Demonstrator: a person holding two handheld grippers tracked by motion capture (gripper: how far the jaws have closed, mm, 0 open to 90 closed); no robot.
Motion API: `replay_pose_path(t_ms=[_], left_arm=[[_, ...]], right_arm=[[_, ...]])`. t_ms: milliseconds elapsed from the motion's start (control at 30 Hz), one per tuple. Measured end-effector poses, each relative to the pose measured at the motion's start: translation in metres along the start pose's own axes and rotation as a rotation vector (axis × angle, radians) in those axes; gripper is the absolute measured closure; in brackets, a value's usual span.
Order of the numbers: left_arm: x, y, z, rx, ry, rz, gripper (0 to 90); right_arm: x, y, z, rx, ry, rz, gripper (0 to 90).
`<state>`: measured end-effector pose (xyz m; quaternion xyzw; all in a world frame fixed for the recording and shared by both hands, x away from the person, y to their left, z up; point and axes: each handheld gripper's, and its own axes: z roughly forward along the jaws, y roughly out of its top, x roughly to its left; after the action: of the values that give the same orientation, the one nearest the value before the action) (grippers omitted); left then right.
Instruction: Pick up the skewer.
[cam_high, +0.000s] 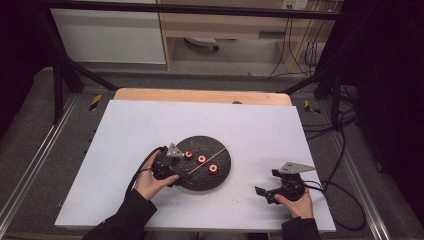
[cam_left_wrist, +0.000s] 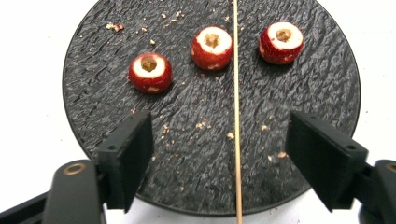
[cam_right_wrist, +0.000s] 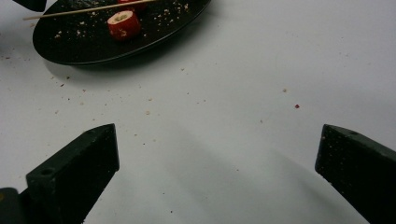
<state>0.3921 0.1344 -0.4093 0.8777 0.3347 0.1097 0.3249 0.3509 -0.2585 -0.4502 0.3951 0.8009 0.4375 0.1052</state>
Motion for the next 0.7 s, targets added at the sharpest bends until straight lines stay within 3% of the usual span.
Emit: replay_pose_path(t_ms=[133,700], left_arm=[[-0.001,0.003,0.003,0.007,-0.001,-0.01,32.0],[-0.008,0.013,0.017,0.087,0.009,0.033,57.7]], right_arm=[[0.0,0.0,0.0,0.001,-0.002,-0.006,0.7],[0.0,0.0,0.0,0.001,0.003,0.0,0.7]])
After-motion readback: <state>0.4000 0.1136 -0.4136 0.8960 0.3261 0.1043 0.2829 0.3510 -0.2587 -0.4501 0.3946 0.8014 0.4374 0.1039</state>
